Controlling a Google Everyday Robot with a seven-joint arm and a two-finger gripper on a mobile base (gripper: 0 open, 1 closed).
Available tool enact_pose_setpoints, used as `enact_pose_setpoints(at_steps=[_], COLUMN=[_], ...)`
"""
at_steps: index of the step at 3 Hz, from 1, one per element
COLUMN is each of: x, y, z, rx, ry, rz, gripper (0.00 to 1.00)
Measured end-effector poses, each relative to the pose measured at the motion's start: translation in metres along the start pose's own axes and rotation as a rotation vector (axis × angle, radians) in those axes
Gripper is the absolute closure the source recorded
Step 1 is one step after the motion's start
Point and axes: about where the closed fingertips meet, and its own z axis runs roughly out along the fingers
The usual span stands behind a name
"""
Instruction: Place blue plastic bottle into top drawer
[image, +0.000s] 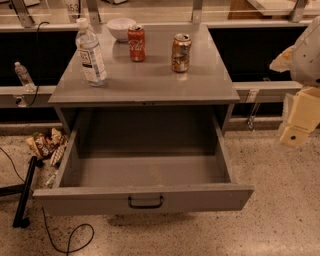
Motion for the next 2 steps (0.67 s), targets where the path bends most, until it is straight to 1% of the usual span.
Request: enact_pose_setpoints(at_steps=[1, 2], x=[0.000, -0.013], y=[0.000, -0.008], z=[0.000, 0.007], rx=[0.000, 0.003], ry=[0.000, -0.081], rz=[0.000, 0.027], gripper=[0.00, 0.00])
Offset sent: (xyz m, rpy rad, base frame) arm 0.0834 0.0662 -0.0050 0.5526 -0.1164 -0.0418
